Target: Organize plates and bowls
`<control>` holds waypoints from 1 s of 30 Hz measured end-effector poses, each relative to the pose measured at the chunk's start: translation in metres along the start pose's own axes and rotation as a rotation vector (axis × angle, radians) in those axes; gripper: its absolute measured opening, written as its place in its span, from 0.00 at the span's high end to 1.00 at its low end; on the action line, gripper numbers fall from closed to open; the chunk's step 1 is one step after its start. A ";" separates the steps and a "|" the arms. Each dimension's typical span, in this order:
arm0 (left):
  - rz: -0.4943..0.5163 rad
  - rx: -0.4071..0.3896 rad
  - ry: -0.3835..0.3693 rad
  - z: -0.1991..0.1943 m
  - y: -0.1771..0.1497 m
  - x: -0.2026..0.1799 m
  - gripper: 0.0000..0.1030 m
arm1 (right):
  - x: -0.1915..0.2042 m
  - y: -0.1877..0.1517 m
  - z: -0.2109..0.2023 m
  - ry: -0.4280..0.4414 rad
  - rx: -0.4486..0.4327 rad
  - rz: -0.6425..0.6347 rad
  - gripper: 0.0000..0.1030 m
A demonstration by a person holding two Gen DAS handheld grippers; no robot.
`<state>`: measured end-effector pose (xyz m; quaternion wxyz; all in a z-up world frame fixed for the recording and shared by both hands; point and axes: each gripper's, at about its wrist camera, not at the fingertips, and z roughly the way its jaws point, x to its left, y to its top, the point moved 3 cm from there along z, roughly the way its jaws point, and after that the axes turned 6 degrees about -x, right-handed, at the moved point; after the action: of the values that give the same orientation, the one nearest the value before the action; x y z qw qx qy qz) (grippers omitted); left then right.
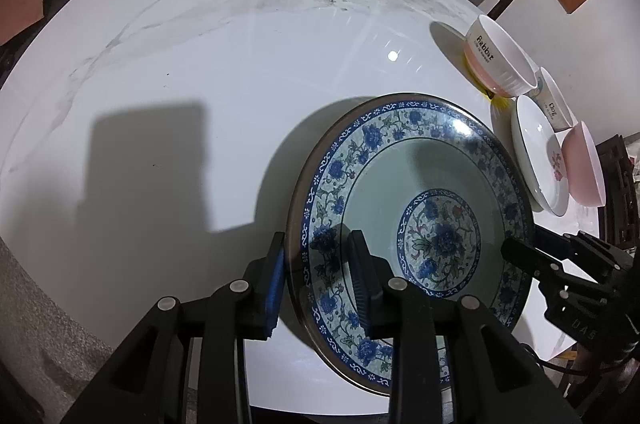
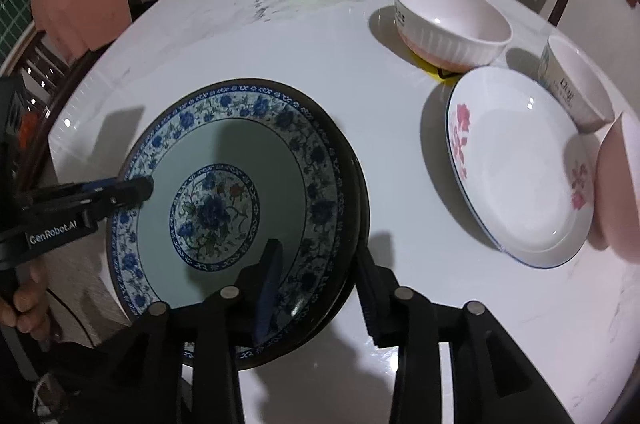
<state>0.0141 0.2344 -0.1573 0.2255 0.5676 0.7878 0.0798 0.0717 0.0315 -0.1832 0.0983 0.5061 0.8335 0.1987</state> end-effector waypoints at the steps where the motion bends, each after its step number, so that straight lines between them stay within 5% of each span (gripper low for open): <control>1: 0.010 -0.002 0.003 0.000 0.000 -0.002 0.76 | 0.001 0.000 0.000 -0.019 -0.002 -0.013 0.62; 7: 0.021 -0.007 0.017 0.001 -0.001 -0.005 0.75 | 0.005 0.004 -0.008 -0.033 -0.037 -0.050 0.62; 12: 0.067 -0.062 0.099 -0.006 0.001 -0.007 0.74 | -0.006 0.002 -0.012 -0.020 -0.071 -0.020 0.62; 18: 0.091 -0.247 0.205 -0.030 0.012 -0.017 0.64 | -0.039 -0.006 -0.029 -0.020 -0.200 0.054 0.62; 23: 0.166 -0.336 0.156 -0.043 0.018 -0.052 0.52 | -0.082 -0.017 -0.054 -0.045 -0.306 0.146 0.62; 30: 0.251 -0.349 0.041 -0.031 0.024 -0.112 0.52 | -0.149 -0.030 -0.073 -0.118 -0.366 0.267 0.62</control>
<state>0.0489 0.1424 -0.0906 0.2927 0.6117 0.6897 0.2538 0.0907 -0.1295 -0.1355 0.2099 0.5963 0.7020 0.3279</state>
